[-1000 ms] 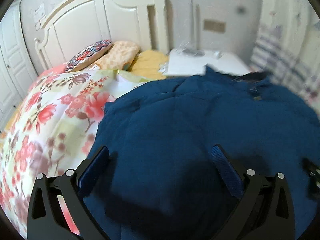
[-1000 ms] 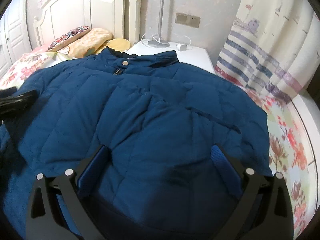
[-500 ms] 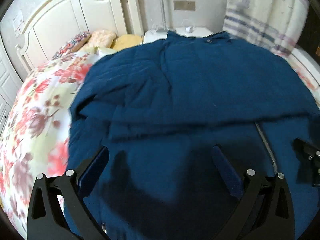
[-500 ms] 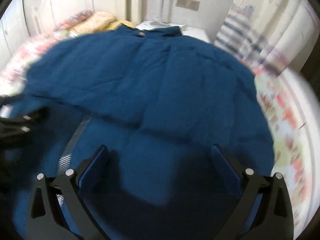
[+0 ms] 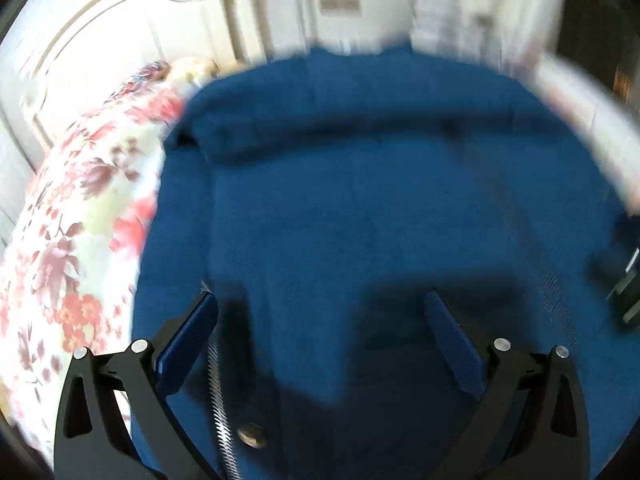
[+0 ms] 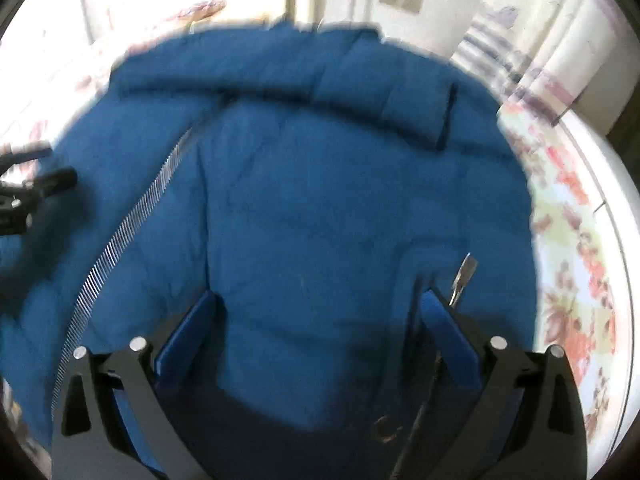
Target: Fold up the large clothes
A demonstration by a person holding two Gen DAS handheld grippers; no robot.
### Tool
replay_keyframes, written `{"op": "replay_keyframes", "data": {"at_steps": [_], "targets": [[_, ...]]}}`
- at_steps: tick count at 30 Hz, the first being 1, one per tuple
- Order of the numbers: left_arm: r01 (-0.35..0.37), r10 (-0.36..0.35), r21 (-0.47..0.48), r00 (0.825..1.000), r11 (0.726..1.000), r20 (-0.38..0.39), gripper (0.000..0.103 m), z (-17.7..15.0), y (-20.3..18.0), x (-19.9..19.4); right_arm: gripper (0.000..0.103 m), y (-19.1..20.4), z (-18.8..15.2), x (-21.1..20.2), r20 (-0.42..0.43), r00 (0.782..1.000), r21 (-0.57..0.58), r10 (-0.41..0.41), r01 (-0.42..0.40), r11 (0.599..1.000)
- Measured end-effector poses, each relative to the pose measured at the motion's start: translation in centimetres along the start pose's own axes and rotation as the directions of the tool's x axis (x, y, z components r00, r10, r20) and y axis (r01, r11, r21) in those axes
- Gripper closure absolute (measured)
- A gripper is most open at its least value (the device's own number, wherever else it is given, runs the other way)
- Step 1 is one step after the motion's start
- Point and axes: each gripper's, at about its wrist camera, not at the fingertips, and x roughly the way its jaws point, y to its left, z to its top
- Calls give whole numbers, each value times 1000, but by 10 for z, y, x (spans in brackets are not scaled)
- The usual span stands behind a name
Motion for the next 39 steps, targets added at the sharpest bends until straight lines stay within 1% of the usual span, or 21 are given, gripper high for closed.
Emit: {"op": "replay_keyframes", "data": {"at_steps": [2,3,4,6,7,8,9,12,17,18,20,21,22,24,27,29,30,31,32,36,39], "targets": [[-9,10,-28,1000,1000,12,5,-2,1,-4,2,-2,-2,-8,-17,1000,30,-12,13,999],[4,-4,-52,1000,999,3,5,-2,0,-8,3,-3,-3,-12,-22,1000,38,-22,23,999],[51,-50,-60,999,997,20,5,-2,-5,-16,3,2,-5,-21,-5,1000,33,-13,13,999],[133,-131,-12,988,991,81,5,-5,-22,-30,3,14,-8,-32,43,998,-26,54,-52,998],[138,-141,30,986,990,85,5,-9,-34,-32,3,26,-14,-31,41,996,-84,79,-76,994],[125,-129,60,989,990,68,4,-10,-43,-28,3,37,-20,-23,8,998,-134,59,-57,989],[95,-100,98,994,991,38,4,-13,-54,-17,3,42,-24,-19,26,999,-146,43,-39,988],[166,-167,42,986,985,25,4,-10,-47,-10,2,36,-23,-22,0,998,-117,67,-66,991],[96,-95,-6,993,995,67,4,-22,-19,-25,3,14,-31,-35,17,1000,-91,-10,11,996],[78,-77,-24,996,997,54,4,-24,-9,-19,3,1,-36,-31,5,1000,-65,-5,5,998],[125,-122,-70,992,990,42,4,-30,6,-15,2,-19,-43,-26,-10,998,-1,65,-65,998],[118,-115,-85,993,989,34,4,-29,8,-16,2,-21,-45,-27,-10,998,0,63,-63,998],[105,-104,-80,994,991,24,4,-27,8,-16,3,-20,-43,-31,-17,999,-11,31,-31,999],[79,-74,-62,995,995,67,4,-25,5,-27,3,-17,-35,-43,29,998,-20,-55,56,998],[92,-87,-36,989,995,123,4,-22,2,-37,3,-23,-24,-49,105,992,30,-67,64,997],[49,-49,10,997,999,60,4,-22,-11,-19,2,-24,-24,-28,53,991,25,-123,122,992],[50,-51,19,998,999,35,4,-26,-12,-11,3,-24,-27,-15,10,993,17,-118,118,993],[73,-73,-5,996,997,52,4,-27,-7,-13,2,-32,-31,-14,36,997,73,-66,63,995],[84,-84,-12,995,996,51,4,-26,-4,-14,2,-36,-31,-15,15,999,86,-40,38,996],[83,-81,-22,995,996,59,4,-34,5,-34,3,-36,-36,-37,-7,999,76,-47,47,996],[100,-98,-33,993,994,61,4,-52,14,-44,3,-21,-58,-60,36,999,-15,4,-4,1000]]}}
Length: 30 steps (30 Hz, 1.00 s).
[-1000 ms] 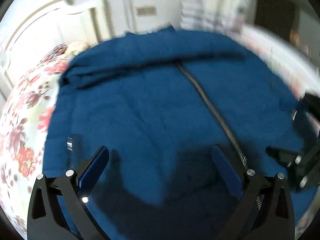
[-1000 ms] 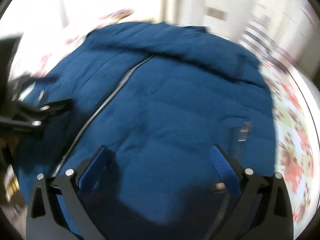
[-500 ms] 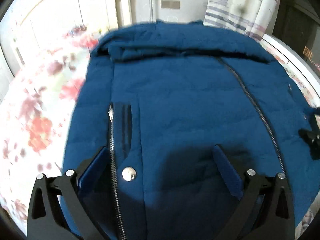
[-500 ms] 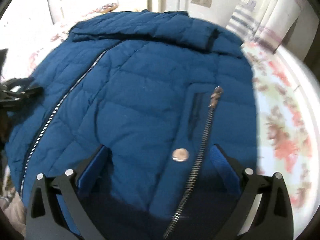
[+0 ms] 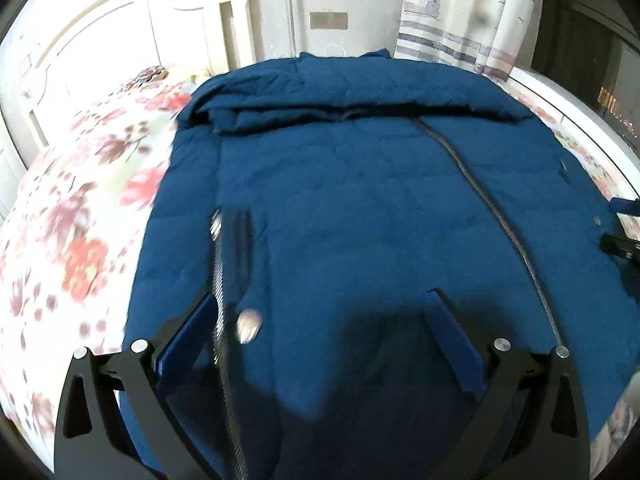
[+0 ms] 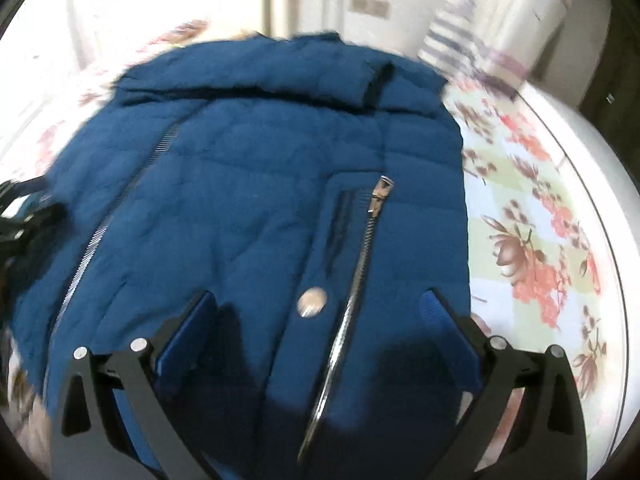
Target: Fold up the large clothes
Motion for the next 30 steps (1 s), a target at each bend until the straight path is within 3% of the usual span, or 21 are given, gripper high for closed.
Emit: {"op": "replay_keyframes", "data": {"at_steps": [2,5,8,12,14,17,21,23,24,26,28,30], "targets": [[18,-18,6,1000,1000,-20,4,-22,3,-3,3,10,-20,2,-35,999,-70,-11,8,997],[23,-23,12,1000,1000,1,4,-41,5,-14,2,2,-39,-4,10,1000,-9,25,-25,1000],[-28,28,10,998,1000,52,5,-52,13,-39,3,-3,-45,-22,6,1000,-4,9,-9,1000],[-27,39,-101,993,994,110,5,-68,54,-66,3,-22,-67,-50,44,997,23,-68,67,997],[64,-43,-194,993,979,110,5,-80,81,-67,3,-41,-83,-57,49,998,95,-50,45,994],[211,-187,-306,976,928,108,5,-100,106,-62,3,-70,-107,-52,24,1000,205,19,-23,978],[289,-258,-284,956,914,141,5,-106,97,-65,10,-69,-122,-54,61,995,232,73,-86,969],[352,-325,-277,936,894,140,6,-104,88,-63,27,-62,-124,-58,76,986,232,151,-165,959],[346,-321,-272,938,898,132,6,-103,84,-63,33,-61,-126,-59,84,969,246,231,-245,938],[350,-329,-271,937,897,121,7,-104,85,-62,34,-65,-130,-61,80,964,272,255,-267,924],[388,-366,-301,922,871,129,7,-105,94,-60,34,-71,-135,-63,87,952,307,294,-307,901],[444,-422,-341,896,829,139,7,-110,105,-62,38,-80,-145,-58,58,945,366,322,-320,874]]}}
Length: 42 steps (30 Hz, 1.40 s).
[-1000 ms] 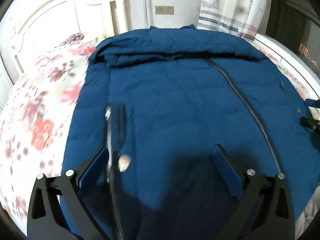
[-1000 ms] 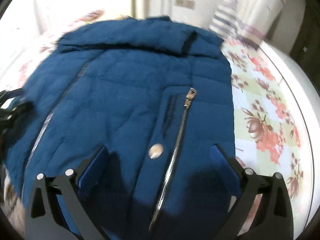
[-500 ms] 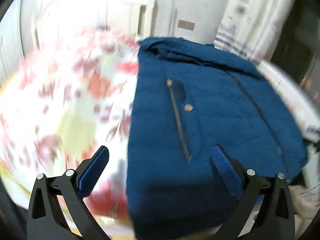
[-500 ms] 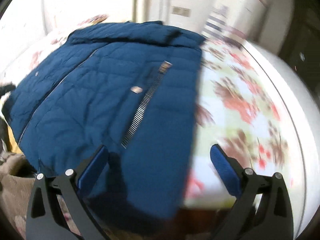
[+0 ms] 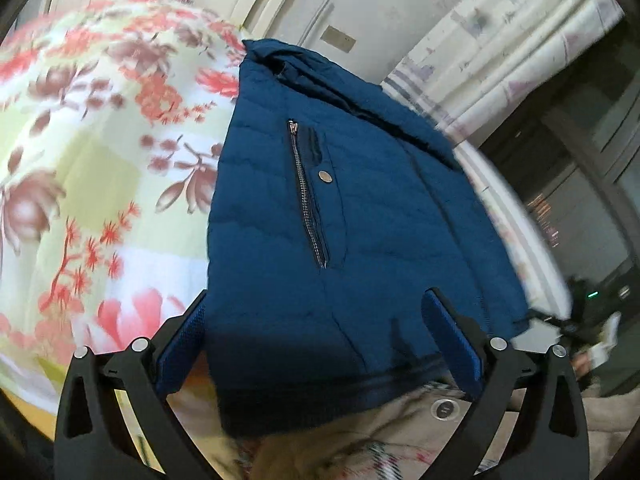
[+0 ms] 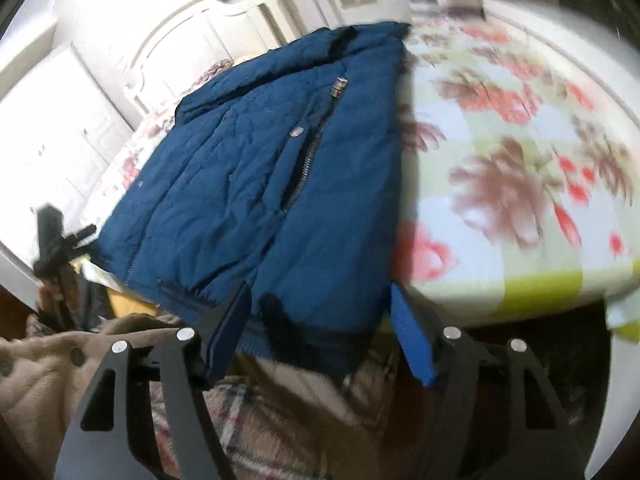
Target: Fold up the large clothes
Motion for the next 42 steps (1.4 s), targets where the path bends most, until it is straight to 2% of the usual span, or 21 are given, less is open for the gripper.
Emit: {"op": "replay_keyframes", "data": {"at_steps": [2,5,9,10,11,13,14,16,18,20,22,24,26,28,29,31,35,38,39,41,42], "targets": [[43,-44,-20,999,999,-7,7,-2,5,-4,53,-6,-3,6,-15,998,36,55,-54,998],[69,-70,-35,997,997,-27,8,-3,3,-2,53,-4,-4,11,-2,996,60,94,-94,994],[91,-91,-4,994,996,-66,8,-9,-3,-2,53,-11,-8,2,1,986,87,169,-169,982],[103,-103,-11,993,995,-63,11,-9,-1,-2,53,-11,-8,-2,16,981,87,191,-192,978],[124,-126,-36,991,992,-50,23,-9,3,-3,53,-11,-8,-6,43,975,80,217,-220,972],[196,-197,-88,980,977,-14,27,-9,11,-3,53,-10,-4,-12,108,957,61,271,-278,959],[208,-209,-94,978,974,-1,27,-7,13,-2,53,-9,-2,-12,125,955,61,270,-279,958],[187,-185,-114,982,976,26,28,-5,17,4,53,-10,7,1,117,973,80,200,-210,974],[204,-202,-112,979,973,33,25,-3,16,8,53,-10,14,10,123,968,88,218,-230,969],[212,-212,-88,977,973,12,6,0,9,12,51,-4,17,14,111,969,76,223,-232,970],[205,-206,-56,979,977,-13,6,2,1,17,51,6,14,17,75,970,26,230,-233,972],[237,-240,-63,970,969,-31,6,1,-1,20,51,9,8,15,66,970,0,235,-235,972],[235,-237,-57,971,970,-32,9,1,-1,21,60,5,6,13,76,967,16,242,-244,970],[209,-212,-63,976,976,-44,24,5,-2,23,73,0,8,16,91,970,36,226,-230,972],[187,-190,-60,980,981,-51,42,8,-4,24,79,1,8,19,100,971,34,218,-223,974],[215,-220,-92,974,972,-45,74,10,-1,29,83,4,8,19,124,970,12,209,-212,977],[246,-246,-95,969,964,19,78,2,-4,15,85,6,2,-3,159,962,-35,223,-220,975],[322,-319,-44,945,946,75,81,-9,-15,-25,86,5,-8,-31,193,939,-84,284,-272,959],[355,-353,-8,931,935,97,82,-15,-22,-45,86,9,-15,-47,205,926,-130,318,-296,946],[449,-453,60,878,891,155,82,-30,-33,-88,86,17,-30,-76,215,906,-212,364,-320,923],[475,-482,83,858,876,176,82,-37,-36,-103,86,23,-40,-93,223,893,-259,392,-333,906]]}}
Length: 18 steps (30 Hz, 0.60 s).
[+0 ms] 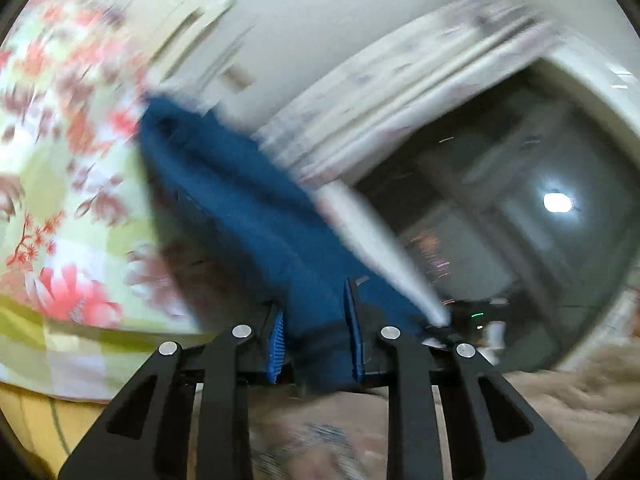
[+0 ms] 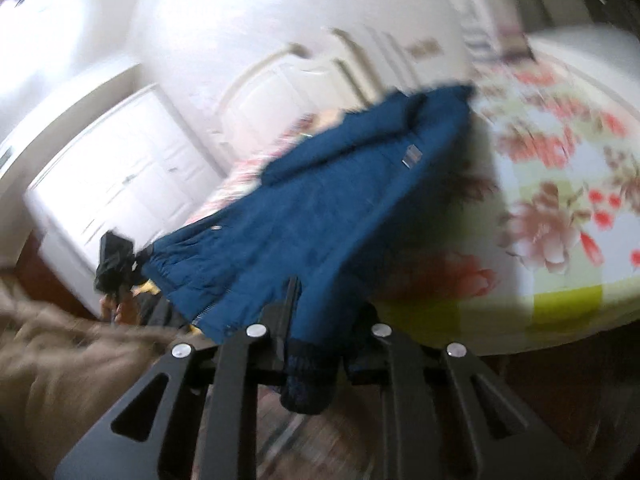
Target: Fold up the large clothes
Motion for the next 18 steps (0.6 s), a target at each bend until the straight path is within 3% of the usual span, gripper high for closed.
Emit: {"op": "replay_keyframes", "data": {"at_steps": [3,5,8,10,13,15,16,17,18], "targets": [[97,-98,27,993,995,68,82,-8,-19,-27,86,20,2,-32,65,996,-75,69,-64,995],[180,-179,3,976,984,126,82,1,-15,-29,86,23,19,-43,144,983,-88,112,-100,991],[185,-180,-12,968,983,172,82,44,-5,-6,86,14,68,-31,222,972,-49,81,-72,996],[153,-145,-27,970,988,196,82,77,5,13,86,3,112,-8,232,972,5,18,-20,1000],[101,-69,-139,973,985,218,81,140,39,59,85,-36,179,44,208,972,159,-109,77,984],[-28,69,-209,979,978,192,79,182,70,95,74,-72,214,84,170,972,242,-165,122,963],[-88,134,-255,977,963,168,75,198,90,108,59,-94,231,106,148,973,290,-178,130,948],[-137,187,-296,971,945,147,64,208,105,119,38,-110,241,120,142,969,341,-200,142,929],[-170,226,-340,965,925,133,48,217,120,125,31,-125,247,127,167,965,389,-203,124,913]]}}
